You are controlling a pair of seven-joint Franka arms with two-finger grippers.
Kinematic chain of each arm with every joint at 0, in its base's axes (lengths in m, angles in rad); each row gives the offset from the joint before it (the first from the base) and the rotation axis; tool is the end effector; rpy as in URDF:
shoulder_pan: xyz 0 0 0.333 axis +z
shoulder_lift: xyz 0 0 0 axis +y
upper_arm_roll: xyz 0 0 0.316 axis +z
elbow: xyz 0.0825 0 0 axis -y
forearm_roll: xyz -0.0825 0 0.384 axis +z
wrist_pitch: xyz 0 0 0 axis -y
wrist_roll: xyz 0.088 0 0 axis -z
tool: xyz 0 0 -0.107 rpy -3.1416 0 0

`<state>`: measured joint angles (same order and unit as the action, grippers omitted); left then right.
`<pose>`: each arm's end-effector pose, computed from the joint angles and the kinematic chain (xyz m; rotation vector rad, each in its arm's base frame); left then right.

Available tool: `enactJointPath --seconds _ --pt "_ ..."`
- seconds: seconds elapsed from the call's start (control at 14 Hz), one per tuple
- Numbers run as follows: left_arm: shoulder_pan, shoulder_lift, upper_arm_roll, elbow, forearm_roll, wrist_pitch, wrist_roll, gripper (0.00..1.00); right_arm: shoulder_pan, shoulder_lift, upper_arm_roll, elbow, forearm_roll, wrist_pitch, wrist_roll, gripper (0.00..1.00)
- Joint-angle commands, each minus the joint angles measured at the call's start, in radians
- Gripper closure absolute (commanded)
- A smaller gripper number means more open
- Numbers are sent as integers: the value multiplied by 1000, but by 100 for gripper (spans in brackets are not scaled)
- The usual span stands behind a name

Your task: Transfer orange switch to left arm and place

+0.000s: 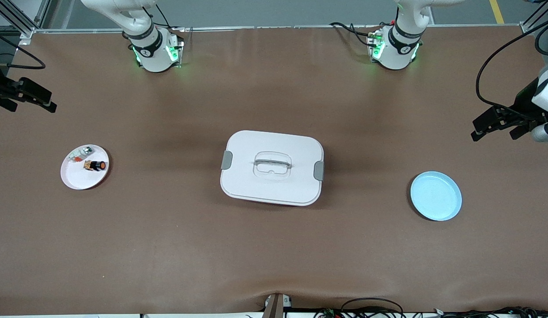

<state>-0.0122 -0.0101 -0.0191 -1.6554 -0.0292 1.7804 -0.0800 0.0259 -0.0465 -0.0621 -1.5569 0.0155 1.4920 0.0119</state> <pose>0.5696 -0.0204 0.6094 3.0974 0.0818 0.2068 0.5318 -0.0184 0.6494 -3.1220 0.0733 0.0285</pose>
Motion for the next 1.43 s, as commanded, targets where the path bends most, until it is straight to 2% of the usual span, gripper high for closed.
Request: enactJointPath --seconds 0.0,1.15,1.36 --pt "0 10 1 23 15 -21 14 0 3 -33 1 -29 -11 10 13 0" --pt "6 15 1 25 14 -44 17 0 -6 -24 -7 -17 -8 11 14 0" --pt "5 13 1 28 14 -47 17 0 -43 -18 -7 -17 -3 22 14 0"
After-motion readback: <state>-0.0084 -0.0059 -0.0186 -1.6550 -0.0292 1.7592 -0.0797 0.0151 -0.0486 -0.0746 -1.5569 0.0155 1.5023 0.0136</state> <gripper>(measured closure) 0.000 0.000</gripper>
